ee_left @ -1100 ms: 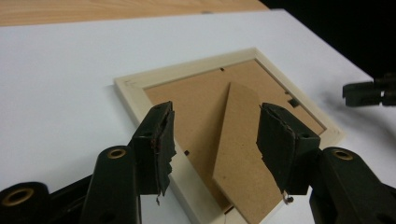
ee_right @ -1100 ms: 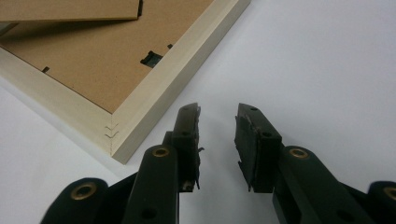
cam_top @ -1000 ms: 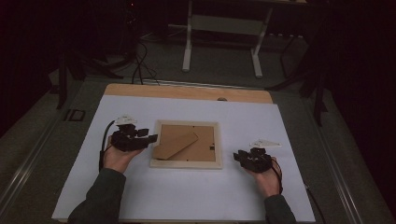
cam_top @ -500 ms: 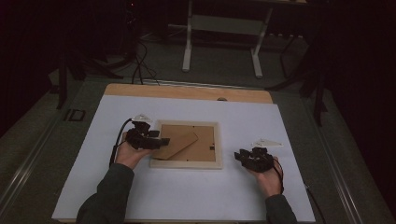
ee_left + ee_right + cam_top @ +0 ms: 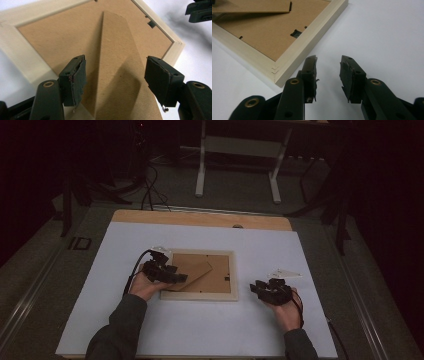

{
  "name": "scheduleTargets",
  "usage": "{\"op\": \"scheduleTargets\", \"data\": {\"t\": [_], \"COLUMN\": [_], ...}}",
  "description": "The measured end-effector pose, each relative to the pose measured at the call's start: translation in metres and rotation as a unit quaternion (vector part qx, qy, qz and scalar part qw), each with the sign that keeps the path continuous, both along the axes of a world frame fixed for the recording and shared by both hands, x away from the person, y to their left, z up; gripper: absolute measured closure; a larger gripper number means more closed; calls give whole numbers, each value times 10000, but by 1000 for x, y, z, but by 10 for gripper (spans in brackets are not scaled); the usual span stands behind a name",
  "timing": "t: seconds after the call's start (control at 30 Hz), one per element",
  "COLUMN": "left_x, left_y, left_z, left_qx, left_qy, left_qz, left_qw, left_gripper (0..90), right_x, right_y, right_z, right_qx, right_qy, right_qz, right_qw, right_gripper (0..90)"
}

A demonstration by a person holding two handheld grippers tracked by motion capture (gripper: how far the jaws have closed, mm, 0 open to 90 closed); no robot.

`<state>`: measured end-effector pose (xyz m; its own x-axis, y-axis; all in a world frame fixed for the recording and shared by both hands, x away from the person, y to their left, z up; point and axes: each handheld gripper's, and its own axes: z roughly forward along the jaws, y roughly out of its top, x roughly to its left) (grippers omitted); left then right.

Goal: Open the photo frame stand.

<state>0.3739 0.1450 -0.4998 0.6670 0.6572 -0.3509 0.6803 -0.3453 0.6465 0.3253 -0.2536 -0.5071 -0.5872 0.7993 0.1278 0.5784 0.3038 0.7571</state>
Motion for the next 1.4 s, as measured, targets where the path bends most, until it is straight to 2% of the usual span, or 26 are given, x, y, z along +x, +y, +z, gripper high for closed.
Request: {"op": "scheduleTargets", "data": {"t": [0.03,0.23,0.4,0.53,1.0,1.17,1.4], "left_x": [0,3,3,3,1,-1,-2], "left_y": [-1,-5,-10,-12,-16,-18,-20], "left_z": [-1,-6,-8,-8,-10,-8,-6], "left_qx": [49,-24,17,53,353,465,580], "left_qy": [-5,212,265,269,138,8,-110], "left_qz": [-21,-160,-295,-295,-314,-347,-373], "left_qw": [10000,9996,9992,9992,9988,9983,9976], "left_gripper": [339,353,366,362,390,390,390], "right_x": [0,0,0,0,0,1,4], "right_y": [0,0,1,2,3,4,12], "right_z": [0,0,-1,-2,-5,-3,-1], "right_qx": [-6,14,11,13,34,73,8], "right_qy": [-5,17,63,62,140,121,111], "right_qz": [27,7,25,50,59,68,200], "right_qw": [10000,10000,10000,10000,9999,9999,9997], "right_gripper": [654,653,653,652,644,638,637]}}
